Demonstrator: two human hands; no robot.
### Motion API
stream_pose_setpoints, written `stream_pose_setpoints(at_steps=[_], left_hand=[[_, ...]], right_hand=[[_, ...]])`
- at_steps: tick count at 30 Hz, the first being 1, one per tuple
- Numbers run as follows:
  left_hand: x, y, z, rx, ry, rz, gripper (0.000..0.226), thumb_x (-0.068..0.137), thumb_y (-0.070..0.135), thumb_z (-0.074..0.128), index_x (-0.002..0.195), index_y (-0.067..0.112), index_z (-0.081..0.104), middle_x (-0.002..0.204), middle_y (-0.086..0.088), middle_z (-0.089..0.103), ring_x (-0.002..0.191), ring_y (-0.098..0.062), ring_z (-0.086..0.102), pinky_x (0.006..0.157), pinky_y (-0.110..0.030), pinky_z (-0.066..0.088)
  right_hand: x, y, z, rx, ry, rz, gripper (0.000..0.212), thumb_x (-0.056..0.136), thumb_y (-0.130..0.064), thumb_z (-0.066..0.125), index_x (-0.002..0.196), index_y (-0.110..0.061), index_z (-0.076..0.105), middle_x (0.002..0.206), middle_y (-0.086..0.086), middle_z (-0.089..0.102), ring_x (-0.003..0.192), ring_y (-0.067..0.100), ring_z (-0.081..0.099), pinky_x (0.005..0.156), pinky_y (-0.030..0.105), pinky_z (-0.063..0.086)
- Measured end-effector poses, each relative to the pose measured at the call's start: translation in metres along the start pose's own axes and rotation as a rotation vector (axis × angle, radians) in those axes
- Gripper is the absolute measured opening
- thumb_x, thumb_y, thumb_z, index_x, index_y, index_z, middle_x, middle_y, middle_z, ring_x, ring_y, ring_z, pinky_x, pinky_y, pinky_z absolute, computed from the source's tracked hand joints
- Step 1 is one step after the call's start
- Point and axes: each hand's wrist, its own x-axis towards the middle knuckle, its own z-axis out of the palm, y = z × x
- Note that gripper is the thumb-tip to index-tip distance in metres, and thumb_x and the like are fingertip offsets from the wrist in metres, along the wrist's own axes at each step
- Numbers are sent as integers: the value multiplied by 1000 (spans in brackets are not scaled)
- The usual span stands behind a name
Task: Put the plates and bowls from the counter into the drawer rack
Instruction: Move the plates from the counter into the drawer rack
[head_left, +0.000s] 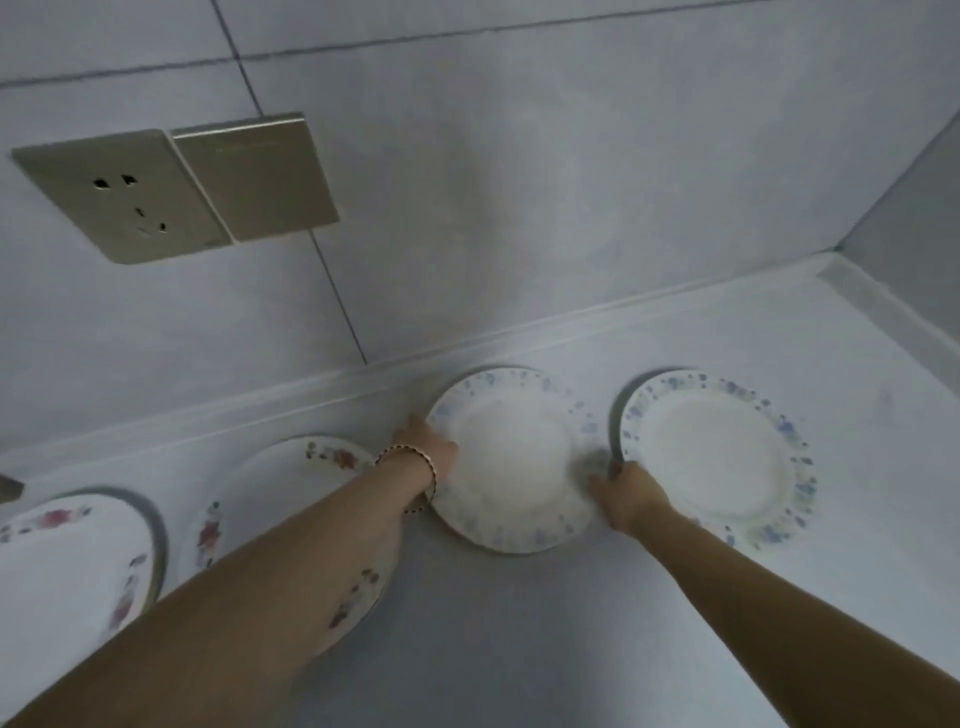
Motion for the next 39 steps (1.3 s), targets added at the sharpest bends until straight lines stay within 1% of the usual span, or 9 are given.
stream_pose_setpoints(at_steps=[5, 9, 16, 20, 23, 26, 32, 35, 39], left_hand=[[50, -8, 18, 36, -3, -18, 47, 88, 14, 50, 132, -2, 45, 139, -21, 48, 129, -36, 46, 108, -37, 39], [50, -11, 21, -18, 51, -2, 41, 86, 7, 53, 126, -3, 51, 131, -22, 55, 122, -37, 52, 104, -40, 44], [-14, -38, 24, -47, 27, 82, 30, 79, 12, 63, 107, 2, 65, 110, -13, 68, 104, -29, 64, 82, -29, 49], [-86, -62, 33, -70, 25, 93, 8, 79, 7, 64, 72, 8, 63, 82, -6, 63, 94, -23, 63, 71, -26, 45], [-143, -91, 49, -88, 45, 66, 15, 80, 9, 64, 92, 2, 67, 99, -9, 65, 96, -25, 62, 73, -26, 45], [-197, -124, 70, -170, 89, 61, 30, 79, 4, 63, 108, -3, 68, 111, -18, 68, 103, -28, 65, 76, -25, 46], [-312, -210, 106, -279, 151, -30, 23, 82, 7, 61, 97, -10, 69, 87, -16, 63, 84, -23, 62, 67, -21, 39], [-360, -261, 116, -298, 175, -111, 11, 83, 8, 61, 75, 2, 67, 82, -8, 58, 79, -17, 54, 68, -20, 37], [-411, -333, 118, -387, 231, -203, 29, 81, 6, 61, 54, 12, 53, 60, 1, 52, 68, -16, 53, 51, -15, 39]], right_hand=[[36, 0, 16, 182, 21, 59, 40, 95, -21, 43, 123, 6, 52, 121, 28, 58, 114, 41, 56, 100, 49, 46], [36, 10, 22, 203, 83, 8, 16, 93, -16, 47, 91, -2, 56, 80, 15, 57, 86, 27, 55, 80, 37, 45], [-14, 40, 12, 157, 87, -25, 31, 90, -18, 51, 113, 0, 60, 110, 23, 65, 105, 38, 60, 92, 40, 46], [-61, 72, 0, 193, 41, -111, 14, 86, -20, 56, 80, -10, 64, 77, 15, 63, 75, 26, 58, 82, 42, 52], [-103, 102, -1, 187, 5, -153, 27, 86, -19, 57, 60, -16, 56, 65, 11, 59, 68, 26, 58, 76, 43, 54], [-145, 130, 3, 191, -35, -203, 18, 87, -18, 57, 75, -7, 65, 75, 15, 63, 75, 28, 62, 80, 41, 54], [-235, 172, 27, 118, -122, -289, 23, 85, -15, 59, 93, 3, 70, 86, 19, 68, 87, 34, 67, 87, 49, 55], [-288, 183, 50, 79, -209, -301, 24, 87, -13, 57, 102, 3, 68, 99, 22, 71, 93, 37, 68, 86, 47, 56], [-345, 187, 95, 42, -299, -340, 24, 87, -11, 57, 104, 2, 68, 103, 23, 70, 95, 37, 68, 86, 48, 56]])
